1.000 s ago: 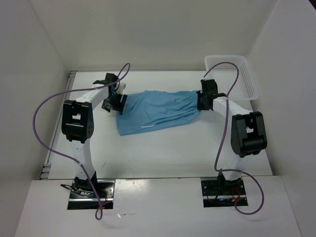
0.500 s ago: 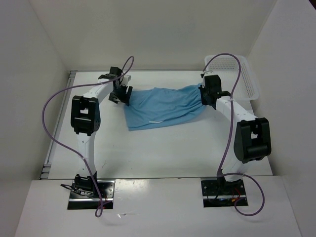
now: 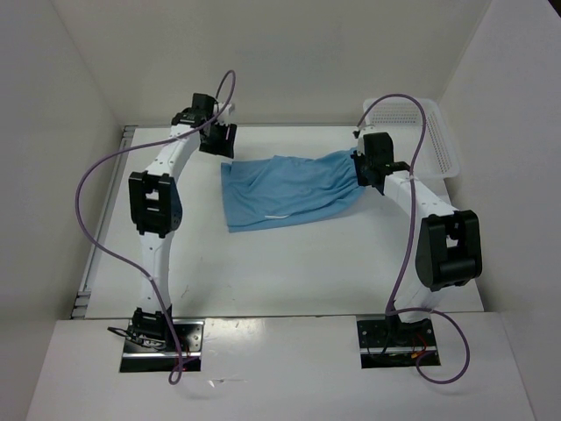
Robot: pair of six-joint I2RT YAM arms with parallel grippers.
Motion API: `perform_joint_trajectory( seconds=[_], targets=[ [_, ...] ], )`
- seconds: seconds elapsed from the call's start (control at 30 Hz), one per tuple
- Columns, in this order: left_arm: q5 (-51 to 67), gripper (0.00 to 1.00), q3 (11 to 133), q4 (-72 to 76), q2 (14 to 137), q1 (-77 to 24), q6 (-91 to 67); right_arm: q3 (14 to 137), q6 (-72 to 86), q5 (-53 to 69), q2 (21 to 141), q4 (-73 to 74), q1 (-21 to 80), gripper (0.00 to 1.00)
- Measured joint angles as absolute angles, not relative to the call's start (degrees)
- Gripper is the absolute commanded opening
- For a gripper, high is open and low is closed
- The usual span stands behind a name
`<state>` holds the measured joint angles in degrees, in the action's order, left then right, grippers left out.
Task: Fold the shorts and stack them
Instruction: Fold the shorts
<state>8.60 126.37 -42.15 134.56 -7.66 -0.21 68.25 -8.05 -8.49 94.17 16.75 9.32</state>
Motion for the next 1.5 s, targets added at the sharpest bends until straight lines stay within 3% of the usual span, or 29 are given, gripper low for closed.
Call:
perform_joint_trajectory(
  seconds=[0.27,0.43,0.7,0.87,0.93,1.5],
  targets=[
    [8.2,0.68,134.5,-42.9,143.3,-8.4,-0.2,67.8,-8.8,-7.8,94.2,16.2,9.3,0.00],
    [8.2,0.59,135.8,-43.6,146.0,-9.6,-0.2,67.1,-8.9,-7.6,94.2,16.0,9.3,0.00],
    [8.3,0.37,138.2,-43.6,149.0,-10.3,-0.2,67.0,-9.1,-7.0,94.1,15.8,9.3,0.00],
    [8.1,0.06,139.2,-43.7,149.0,-10.3,-0.2,66.5,-9.5,-6.9,94.2,15.5,9.3,0.00],
    [7.6,0.00,139.3,-43.6,149.0,-10.3,-0.3,66.2,-9.6,-6.9,94.1,15.4,9.3,0.00],
    [-1.3,0.04,139.5,-41.9,149.0,-9.4,-0.2,62.9,-10.7,-8.9,93.0,13.3,9.3,0.00]
  ],
)
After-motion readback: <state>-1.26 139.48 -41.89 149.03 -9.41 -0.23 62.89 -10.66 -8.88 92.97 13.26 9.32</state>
